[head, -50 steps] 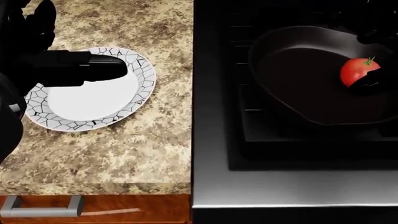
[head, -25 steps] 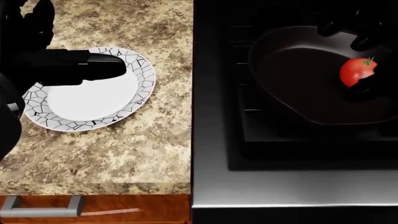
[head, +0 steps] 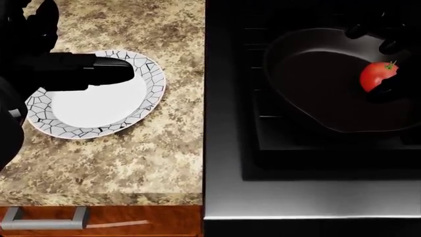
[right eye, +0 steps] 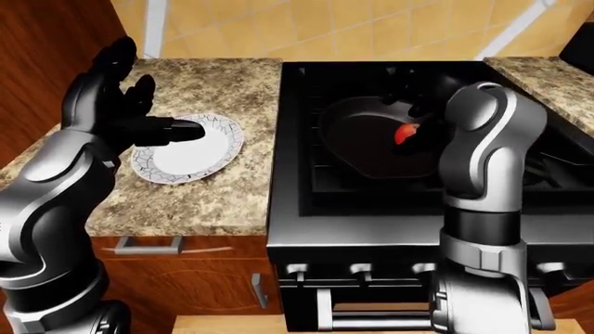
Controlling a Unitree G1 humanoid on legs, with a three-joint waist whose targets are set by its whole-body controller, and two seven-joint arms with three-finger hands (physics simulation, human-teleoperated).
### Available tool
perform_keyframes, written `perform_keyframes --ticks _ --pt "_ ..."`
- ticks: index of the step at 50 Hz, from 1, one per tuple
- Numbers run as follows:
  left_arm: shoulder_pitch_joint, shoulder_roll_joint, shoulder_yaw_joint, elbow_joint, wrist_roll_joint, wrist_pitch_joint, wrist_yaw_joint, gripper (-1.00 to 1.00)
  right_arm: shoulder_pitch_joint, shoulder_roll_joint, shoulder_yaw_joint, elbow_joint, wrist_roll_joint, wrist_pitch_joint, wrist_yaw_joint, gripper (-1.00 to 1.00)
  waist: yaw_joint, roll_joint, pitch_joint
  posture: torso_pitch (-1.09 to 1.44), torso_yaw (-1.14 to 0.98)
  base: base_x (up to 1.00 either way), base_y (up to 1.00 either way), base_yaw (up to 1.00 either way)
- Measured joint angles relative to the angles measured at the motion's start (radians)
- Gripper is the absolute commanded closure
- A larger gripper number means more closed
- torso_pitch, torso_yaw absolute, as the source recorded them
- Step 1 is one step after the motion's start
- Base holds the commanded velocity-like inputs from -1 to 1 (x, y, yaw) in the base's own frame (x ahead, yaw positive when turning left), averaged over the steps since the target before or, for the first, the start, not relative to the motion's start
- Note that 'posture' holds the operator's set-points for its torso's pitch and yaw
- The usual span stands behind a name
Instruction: Pick the tomato from the pan and place it on the plate.
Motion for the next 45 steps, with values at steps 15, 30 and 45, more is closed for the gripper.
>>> perform_keyframes --ticks 15,30,45 --pt "0.002 -0.001 0.001 0.001 0.005 -0.003 -0.002 -1.00 -0.006 -0.003 0.004 0.124 0.019 -0.025 -0.105 -0.33 0.000 -0.002 -0.002 0.00 0.00 0.00 0.00 0.00" --pt "0.002 0.001 0.002 -0.002 0.002 -0.002 -0.003 -1.00 -0.032 0.018 0.026 0.199 0.019 -0.033 -0.168 -0.30 0.003 -0.001 -0.002 0.00 0.00 0.00 0.00 0.00" --pt "-0.002 0.002 0.000 0.009 0.002 -0.008 -0.003 -1.00 -0.008 0.012 0.024 0.184 0.003 -0.062 -0.161 -0.23 0.003 -0.002 -0.003 0.00 0.00 0.00 0.00 0.00"
